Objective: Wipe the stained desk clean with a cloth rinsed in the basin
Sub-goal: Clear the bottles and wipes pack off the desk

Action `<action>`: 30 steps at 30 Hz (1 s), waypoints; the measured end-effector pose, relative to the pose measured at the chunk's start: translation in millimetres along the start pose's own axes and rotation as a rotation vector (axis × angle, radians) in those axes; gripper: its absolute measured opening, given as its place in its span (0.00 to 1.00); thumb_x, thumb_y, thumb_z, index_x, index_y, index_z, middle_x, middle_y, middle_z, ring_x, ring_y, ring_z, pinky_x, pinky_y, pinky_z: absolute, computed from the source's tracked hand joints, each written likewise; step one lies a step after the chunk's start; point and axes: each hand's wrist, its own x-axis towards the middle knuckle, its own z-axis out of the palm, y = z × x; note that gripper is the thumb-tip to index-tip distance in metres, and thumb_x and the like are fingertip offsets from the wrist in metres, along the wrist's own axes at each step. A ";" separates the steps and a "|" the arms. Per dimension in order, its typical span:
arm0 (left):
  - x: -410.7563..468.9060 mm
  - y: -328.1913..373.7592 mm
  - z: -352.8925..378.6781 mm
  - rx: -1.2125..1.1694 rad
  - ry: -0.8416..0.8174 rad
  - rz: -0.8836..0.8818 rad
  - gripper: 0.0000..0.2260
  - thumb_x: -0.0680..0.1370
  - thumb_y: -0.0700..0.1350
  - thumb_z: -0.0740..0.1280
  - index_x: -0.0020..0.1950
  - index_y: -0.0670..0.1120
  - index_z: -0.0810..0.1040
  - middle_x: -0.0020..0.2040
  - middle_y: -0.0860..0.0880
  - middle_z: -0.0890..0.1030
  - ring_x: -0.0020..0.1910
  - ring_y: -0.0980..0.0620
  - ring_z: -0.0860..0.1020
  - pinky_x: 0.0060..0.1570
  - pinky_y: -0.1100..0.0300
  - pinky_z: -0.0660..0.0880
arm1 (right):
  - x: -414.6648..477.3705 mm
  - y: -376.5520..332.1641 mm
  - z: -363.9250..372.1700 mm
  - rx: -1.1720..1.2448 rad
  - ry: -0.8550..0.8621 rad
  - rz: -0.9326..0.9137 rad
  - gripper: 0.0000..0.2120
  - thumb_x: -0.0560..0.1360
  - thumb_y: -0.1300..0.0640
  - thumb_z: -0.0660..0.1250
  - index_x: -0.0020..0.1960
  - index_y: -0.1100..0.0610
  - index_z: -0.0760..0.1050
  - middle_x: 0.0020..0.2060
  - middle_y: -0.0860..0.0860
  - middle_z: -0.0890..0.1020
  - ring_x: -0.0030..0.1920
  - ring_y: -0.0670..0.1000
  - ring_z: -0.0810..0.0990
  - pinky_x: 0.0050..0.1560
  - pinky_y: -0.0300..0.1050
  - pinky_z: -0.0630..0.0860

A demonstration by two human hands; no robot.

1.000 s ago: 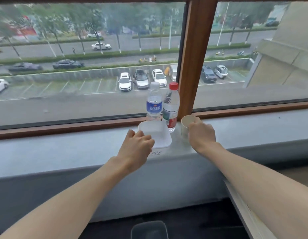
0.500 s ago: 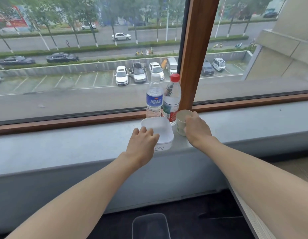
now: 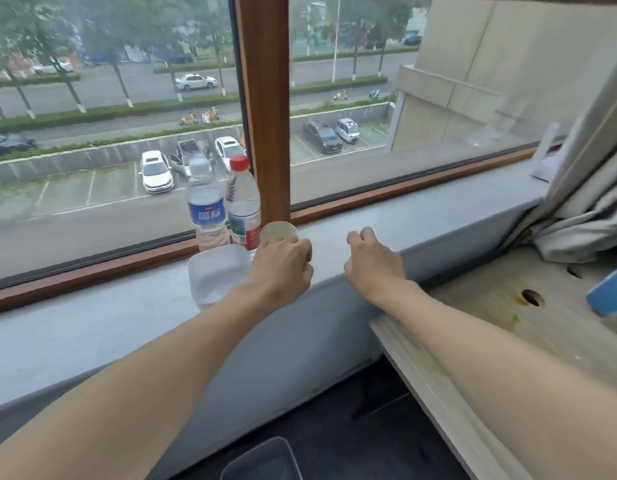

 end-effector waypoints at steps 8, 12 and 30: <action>45.9 217.7 53.5 -0.156 -0.140 0.311 0.07 0.75 0.38 0.61 0.44 0.48 0.76 0.44 0.49 0.80 0.43 0.44 0.76 0.44 0.53 0.68 | -122.8 201.6 -42.6 -0.005 0.043 0.418 0.05 0.80 0.59 0.58 0.54 0.59 0.68 0.54 0.56 0.70 0.50 0.62 0.77 0.40 0.50 0.65; 28.4 375.5 84.3 -0.211 -0.198 0.482 0.07 0.76 0.39 0.60 0.44 0.49 0.75 0.44 0.50 0.79 0.44 0.44 0.75 0.47 0.53 0.70 | -225.0 316.0 -66.8 -0.023 0.081 0.622 0.06 0.80 0.58 0.58 0.55 0.58 0.70 0.58 0.57 0.72 0.51 0.62 0.77 0.42 0.50 0.67; -209.9 935.5 233.0 -0.338 -0.748 0.916 0.07 0.78 0.40 0.62 0.50 0.46 0.79 0.50 0.45 0.82 0.50 0.43 0.79 0.53 0.49 0.78 | -732.0 657.3 -56.1 0.197 0.032 1.541 0.17 0.78 0.59 0.59 0.66 0.55 0.73 0.63 0.57 0.75 0.62 0.61 0.76 0.51 0.51 0.72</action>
